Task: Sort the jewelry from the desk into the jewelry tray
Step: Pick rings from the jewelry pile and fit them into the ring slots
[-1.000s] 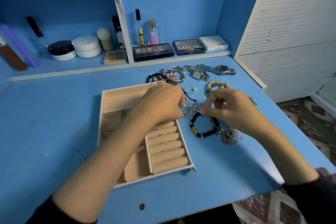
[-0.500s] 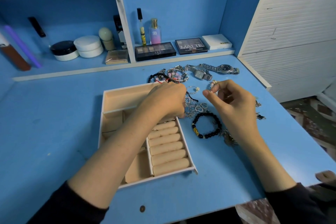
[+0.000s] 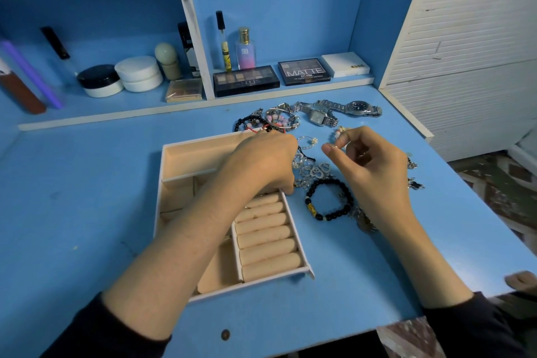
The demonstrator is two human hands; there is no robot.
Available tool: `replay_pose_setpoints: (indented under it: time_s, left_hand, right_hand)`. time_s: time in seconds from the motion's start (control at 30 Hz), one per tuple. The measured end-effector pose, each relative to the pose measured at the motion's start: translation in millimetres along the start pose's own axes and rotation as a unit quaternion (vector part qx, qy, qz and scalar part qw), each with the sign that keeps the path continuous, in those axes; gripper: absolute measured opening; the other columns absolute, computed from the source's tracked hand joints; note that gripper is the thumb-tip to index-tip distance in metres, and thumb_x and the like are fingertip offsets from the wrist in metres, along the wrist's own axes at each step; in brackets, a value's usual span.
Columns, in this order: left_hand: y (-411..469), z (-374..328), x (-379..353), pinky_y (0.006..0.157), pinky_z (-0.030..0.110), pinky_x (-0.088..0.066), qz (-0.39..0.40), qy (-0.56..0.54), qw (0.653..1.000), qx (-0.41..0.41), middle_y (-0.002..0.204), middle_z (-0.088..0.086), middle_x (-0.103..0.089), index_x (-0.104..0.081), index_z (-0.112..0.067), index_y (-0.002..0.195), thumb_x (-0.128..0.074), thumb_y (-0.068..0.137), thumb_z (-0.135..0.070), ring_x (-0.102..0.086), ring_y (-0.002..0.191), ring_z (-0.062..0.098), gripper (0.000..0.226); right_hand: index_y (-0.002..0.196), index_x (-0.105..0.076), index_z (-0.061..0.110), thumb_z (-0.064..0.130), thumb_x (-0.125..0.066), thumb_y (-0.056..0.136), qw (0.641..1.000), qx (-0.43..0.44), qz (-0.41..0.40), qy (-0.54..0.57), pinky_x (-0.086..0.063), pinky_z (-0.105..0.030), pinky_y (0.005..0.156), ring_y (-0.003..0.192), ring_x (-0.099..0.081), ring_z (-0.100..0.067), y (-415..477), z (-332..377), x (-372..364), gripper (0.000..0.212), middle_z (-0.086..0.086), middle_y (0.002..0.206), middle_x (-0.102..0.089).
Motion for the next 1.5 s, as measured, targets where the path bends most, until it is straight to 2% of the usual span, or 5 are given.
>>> replay_pose_setpoints:
  time_s: [0.3,0.63,0.83,1.17,1.5]
  left_hand:
    - [-1,1,1,0.078,0.037,-0.052,-0.032,-0.047,0.998,0.015,0.094,0.001,-0.068,-0.067,-0.011,0.090,-0.077,0.072,-0.024,-0.063,0.087,0.020,0.024]
    - [-34,19,32,0.074,0.024,-0.048,-0.160,-0.233,0.959,-0.006,0.065,-0.005,-0.065,-0.070,-0.018,0.073,-0.080,0.069,-0.018,-0.064,0.072,0.010,0.011]
    - [-59,31,30,0.068,0.017,-0.049,-0.199,-0.237,0.951,-0.019,0.062,-0.014,-0.065,-0.072,-0.023,0.068,-0.080,0.069,-0.021,-0.060,0.063,-0.004,0.008]
    - [-78,42,9,0.068,0.037,-0.053,-0.222,-0.213,0.951,-0.003,0.066,-0.015,-0.063,-0.070,-0.026,0.066,-0.078,0.070,-0.023,-0.059,0.066,0.008,0.009]
    - [-83,41,-2,0.078,0.032,-0.053,-0.178,-0.189,0.966,-0.009,0.087,-0.009,-0.071,-0.074,-0.025,0.091,-0.069,0.081,-0.024,-0.060,0.076,0.006,0.012]
  right_hand:
    - [0.072,-0.058,0.016,0.022,-0.072,0.080,1.000,-0.007,0.000,-0.004,-0.031,-0.020,0.053,0.049,-0.035,-0.008,0,-1,0,0.017,0.002,0.052,-0.042]
    - [0.065,-0.054,0.017,0.016,-0.074,0.077,1.000,-0.013,-0.004,0.011,-0.035,-0.014,0.054,0.051,-0.046,-0.004,0,-2,1,0.023,0.007,0.059,-0.054]
    - [0.065,-0.054,0.017,0.016,-0.074,0.078,1.000,-0.010,0.009,0.001,-0.035,-0.013,0.053,0.051,-0.046,-0.004,-3,0,-3,0.023,0.006,0.059,-0.055]
    - [0.068,-0.056,0.007,0.014,-0.074,0.078,0.999,0.014,0.046,-0.022,-0.036,-0.012,0.052,0.054,-0.048,-0.005,-7,7,-12,0.021,0.004,0.061,-0.056]
    - [0.068,-0.057,0.006,0.013,-0.074,0.077,0.998,0.027,0.051,-0.033,-0.038,-0.012,0.054,0.057,-0.050,-0.005,-9,10,-13,0.021,0.006,0.062,-0.057]
Point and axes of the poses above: each hand's wrist, its own y-axis towards the middle knuckle, its own x-axis out of the back of the hand, z = x × y, the point moved 9 cm from there along y, towards the middle knuckle
